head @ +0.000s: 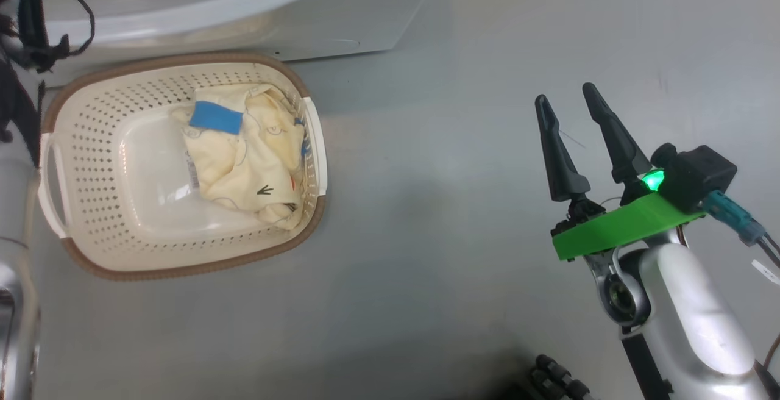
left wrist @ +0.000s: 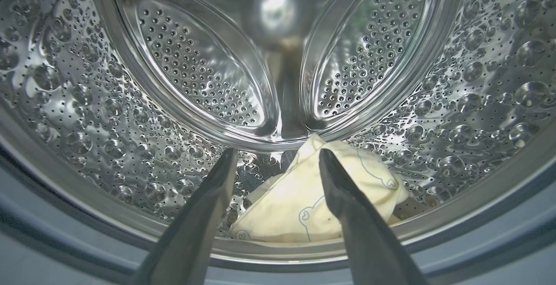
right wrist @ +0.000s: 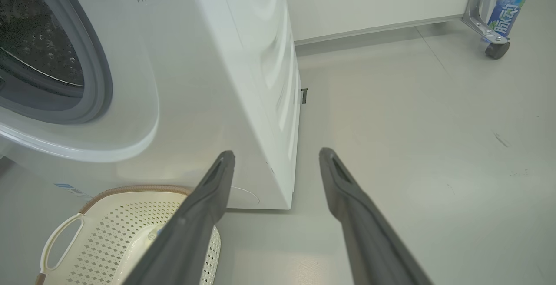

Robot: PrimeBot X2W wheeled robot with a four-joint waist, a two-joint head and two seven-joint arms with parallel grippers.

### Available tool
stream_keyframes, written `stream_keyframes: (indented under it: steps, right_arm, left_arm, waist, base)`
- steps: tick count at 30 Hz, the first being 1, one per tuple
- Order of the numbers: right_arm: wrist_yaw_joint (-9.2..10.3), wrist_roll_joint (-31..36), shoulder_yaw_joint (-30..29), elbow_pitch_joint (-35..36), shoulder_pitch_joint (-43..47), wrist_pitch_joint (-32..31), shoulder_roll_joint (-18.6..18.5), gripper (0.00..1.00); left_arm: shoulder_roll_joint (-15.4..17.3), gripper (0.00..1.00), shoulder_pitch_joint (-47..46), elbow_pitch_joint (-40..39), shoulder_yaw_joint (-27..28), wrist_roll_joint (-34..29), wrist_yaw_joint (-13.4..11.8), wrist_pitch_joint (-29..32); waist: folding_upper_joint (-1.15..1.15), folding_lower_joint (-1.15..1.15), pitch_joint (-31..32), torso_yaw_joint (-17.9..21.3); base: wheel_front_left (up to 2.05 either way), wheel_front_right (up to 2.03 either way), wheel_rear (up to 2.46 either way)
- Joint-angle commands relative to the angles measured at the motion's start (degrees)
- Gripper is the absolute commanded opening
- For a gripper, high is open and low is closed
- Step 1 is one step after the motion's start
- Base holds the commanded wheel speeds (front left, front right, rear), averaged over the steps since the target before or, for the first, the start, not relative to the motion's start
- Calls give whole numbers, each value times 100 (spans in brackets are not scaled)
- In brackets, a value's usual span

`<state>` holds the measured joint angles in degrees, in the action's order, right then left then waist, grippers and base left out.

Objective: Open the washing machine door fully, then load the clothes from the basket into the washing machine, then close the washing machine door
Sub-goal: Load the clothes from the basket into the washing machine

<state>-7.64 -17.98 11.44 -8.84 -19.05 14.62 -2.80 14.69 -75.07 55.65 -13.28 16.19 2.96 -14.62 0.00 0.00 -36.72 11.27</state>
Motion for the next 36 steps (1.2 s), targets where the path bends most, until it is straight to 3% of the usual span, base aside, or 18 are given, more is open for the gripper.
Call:
stream_keyframes:
  steps: [1,19,30,36]
  right_arm:
    - [15,69,66,143,171,38,-8,100]
    - [15,181,-150,179,652,38,-150,100]
    - [15,202,-383,303,1069,38,-204,100]
    - [15,183,-391,323,1210,38,-208,100]
  left_arm:
    - [211,100,77,-275,130,50,-39,-36]
    - [156,100,2457,-2167,761,270,-228,-38]
    - [140,100,4113,-3401,822,227,-412,-35]
    - [256,100,5071,-4249,958,224,-633,-30]
  waist:
    - [0,0,152,-78]
    - [0,0,1367,-338]
    - [0,0,1962,-514]
    - [0,0,2230,-542]
  base:
    - [0,0,0]
    - [0,0,0]
    - [0,0,0]
    - [0,0,0]
